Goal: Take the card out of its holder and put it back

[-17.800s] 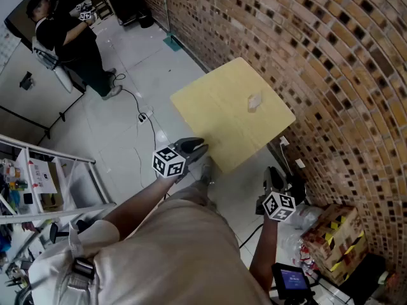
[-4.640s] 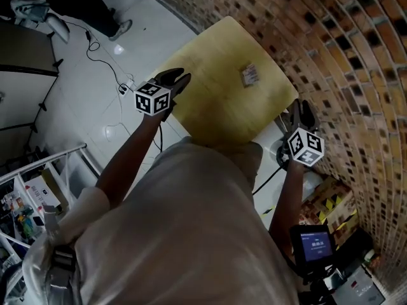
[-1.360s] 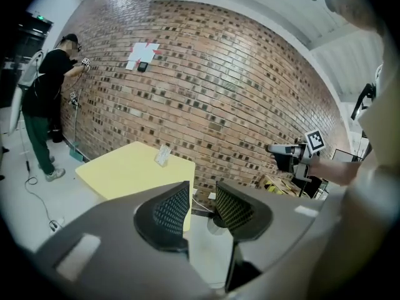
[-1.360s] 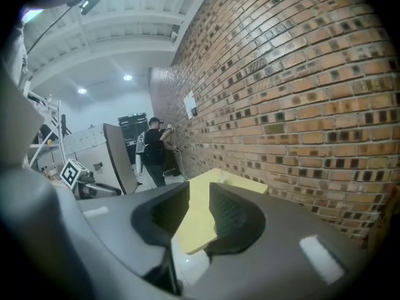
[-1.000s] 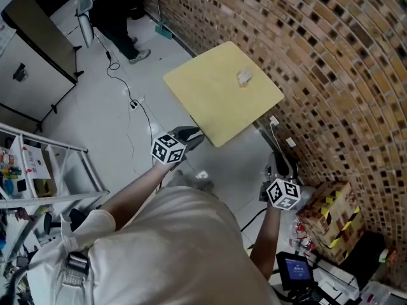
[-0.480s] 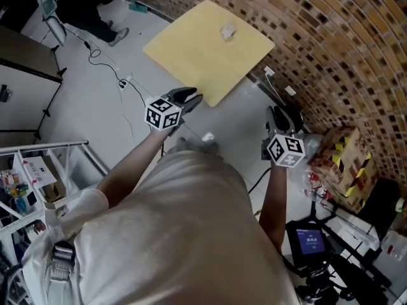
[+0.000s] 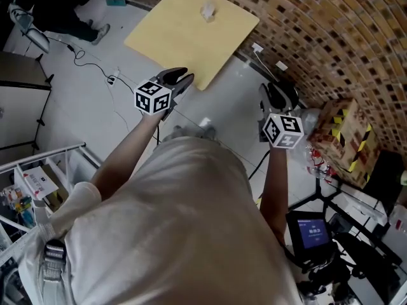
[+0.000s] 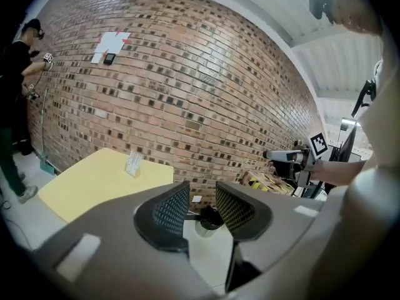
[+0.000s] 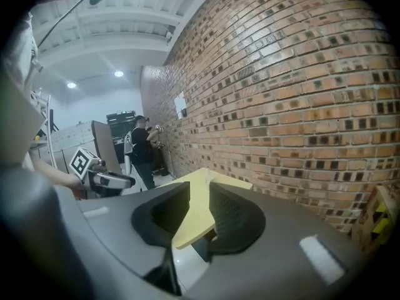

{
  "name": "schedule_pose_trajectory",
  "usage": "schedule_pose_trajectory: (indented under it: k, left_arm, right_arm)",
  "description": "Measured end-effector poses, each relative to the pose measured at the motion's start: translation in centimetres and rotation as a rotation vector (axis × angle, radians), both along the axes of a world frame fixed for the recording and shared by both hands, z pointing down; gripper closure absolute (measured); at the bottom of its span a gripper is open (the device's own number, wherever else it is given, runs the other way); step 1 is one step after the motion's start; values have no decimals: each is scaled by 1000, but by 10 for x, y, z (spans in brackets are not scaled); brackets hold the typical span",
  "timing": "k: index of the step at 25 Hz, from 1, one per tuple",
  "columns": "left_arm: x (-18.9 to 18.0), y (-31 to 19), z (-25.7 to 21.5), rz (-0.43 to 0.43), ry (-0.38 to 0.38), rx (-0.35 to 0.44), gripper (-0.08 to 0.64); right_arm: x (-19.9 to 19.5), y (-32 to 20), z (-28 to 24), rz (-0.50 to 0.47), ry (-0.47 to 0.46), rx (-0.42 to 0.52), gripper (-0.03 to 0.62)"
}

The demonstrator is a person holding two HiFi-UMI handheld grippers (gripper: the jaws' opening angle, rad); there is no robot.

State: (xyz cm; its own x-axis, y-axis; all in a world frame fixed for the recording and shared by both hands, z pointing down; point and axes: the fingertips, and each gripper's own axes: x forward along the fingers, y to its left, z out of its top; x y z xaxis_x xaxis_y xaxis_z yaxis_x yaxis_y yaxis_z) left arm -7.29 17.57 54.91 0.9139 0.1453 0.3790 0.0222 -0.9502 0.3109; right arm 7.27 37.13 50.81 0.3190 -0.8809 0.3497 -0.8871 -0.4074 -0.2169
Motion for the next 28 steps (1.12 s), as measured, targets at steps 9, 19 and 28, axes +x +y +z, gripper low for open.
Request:
schedule_pose_trajectory:
  k: [9, 19, 28]
  left_arm:
    - [-4, -3, 10, -14, -18, -10, 408]
    - [-13, -5, 17, -30, -32, -21, 410]
    - [-31, 11, 31, -25, -68, -49, 411]
  right_arm:
    - [-5, 7, 32, -24, 26, -120, 580]
    - [-14, -4, 41, -45, 16, -120, 588]
    - [-31, 14, 55, -49, -39, -144, 588]
